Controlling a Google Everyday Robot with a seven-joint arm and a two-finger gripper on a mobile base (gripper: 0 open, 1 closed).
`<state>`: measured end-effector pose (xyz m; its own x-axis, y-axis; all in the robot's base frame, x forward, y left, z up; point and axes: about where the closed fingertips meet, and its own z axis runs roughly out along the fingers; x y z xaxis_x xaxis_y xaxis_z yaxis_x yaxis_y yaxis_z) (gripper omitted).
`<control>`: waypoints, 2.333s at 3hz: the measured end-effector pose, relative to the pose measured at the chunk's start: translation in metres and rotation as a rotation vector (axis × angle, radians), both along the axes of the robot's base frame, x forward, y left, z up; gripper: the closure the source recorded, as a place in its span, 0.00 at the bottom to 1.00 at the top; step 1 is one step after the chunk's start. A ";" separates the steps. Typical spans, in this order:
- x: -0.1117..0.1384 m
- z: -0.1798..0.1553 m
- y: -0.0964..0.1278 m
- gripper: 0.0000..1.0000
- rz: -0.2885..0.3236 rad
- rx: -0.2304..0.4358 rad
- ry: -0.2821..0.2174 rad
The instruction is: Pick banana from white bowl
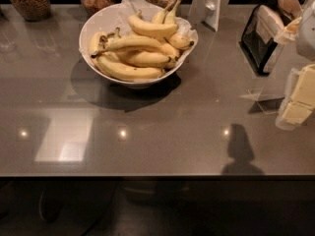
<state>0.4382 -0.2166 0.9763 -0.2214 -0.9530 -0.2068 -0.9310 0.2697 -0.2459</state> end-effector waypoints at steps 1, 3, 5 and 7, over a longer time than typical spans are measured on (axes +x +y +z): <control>0.000 0.000 0.000 0.00 0.000 0.000 0.000; 0.027 0.004 0.029 0.00 0.070 0.083 -0.053; 0.085 0.012 0.100 0.00 0.229 0.225 -0.102; 0.123 0.015 0.183 0.00 0.391 0.293 -0.198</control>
Offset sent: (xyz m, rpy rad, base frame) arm 0.0104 0.0096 -0.0015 0.0391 -0.0152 0.0254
